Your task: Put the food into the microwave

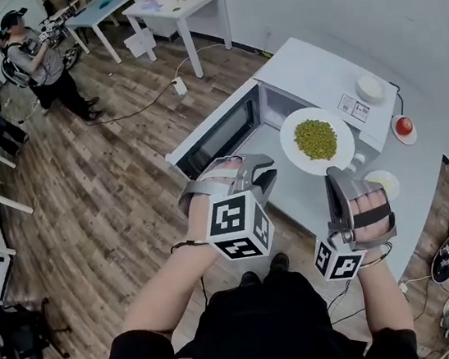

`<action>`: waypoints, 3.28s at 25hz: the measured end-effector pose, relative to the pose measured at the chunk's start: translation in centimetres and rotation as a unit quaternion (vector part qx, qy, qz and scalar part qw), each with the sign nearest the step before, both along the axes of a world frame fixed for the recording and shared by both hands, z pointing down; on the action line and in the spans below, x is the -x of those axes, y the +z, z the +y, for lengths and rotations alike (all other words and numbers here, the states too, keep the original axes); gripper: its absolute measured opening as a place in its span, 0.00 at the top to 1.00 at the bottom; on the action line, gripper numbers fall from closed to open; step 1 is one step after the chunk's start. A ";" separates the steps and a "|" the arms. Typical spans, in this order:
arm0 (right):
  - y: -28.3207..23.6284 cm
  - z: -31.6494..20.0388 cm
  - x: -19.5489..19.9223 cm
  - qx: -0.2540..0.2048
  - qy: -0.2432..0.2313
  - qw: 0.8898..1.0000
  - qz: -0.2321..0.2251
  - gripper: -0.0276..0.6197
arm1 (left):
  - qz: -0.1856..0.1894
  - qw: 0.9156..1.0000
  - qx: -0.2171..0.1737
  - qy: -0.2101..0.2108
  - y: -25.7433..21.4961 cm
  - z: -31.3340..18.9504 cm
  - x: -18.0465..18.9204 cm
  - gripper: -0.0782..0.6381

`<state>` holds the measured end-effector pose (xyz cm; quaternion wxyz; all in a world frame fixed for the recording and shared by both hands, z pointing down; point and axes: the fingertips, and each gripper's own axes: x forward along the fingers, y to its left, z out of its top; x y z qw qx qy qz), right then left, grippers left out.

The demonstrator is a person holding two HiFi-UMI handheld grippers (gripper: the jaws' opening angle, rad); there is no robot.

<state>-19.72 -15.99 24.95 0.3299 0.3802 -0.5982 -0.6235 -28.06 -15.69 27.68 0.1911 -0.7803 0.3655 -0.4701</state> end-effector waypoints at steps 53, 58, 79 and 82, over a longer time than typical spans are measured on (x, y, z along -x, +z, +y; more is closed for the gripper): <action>21.1 -17.1 5.1 0.056 0.147 0.987 0.013 0.92 | -0.026 0.994 -0.007 0.109 16.9 -13.4 1.4 0.79; 23.3 -19.1 5.2 0.076 0.154 0.985 -0.006 0.92 | -0.028 0.994 0.012 0.102 18.5 -14.6 1.3 0.79; 28.2 -26.5 4.5 0.234 0.198 0.952 -0.019 0.92 | -0.016 0.991 0.068 0.114 19.4 -16.9 0.4 0.79; 28.3 -27.3 4.6 0.256 0.200 0.945 -0.018 0.92 | -0.010 0.990 0.082 0.116 19.5 -16.5 0.1 0.79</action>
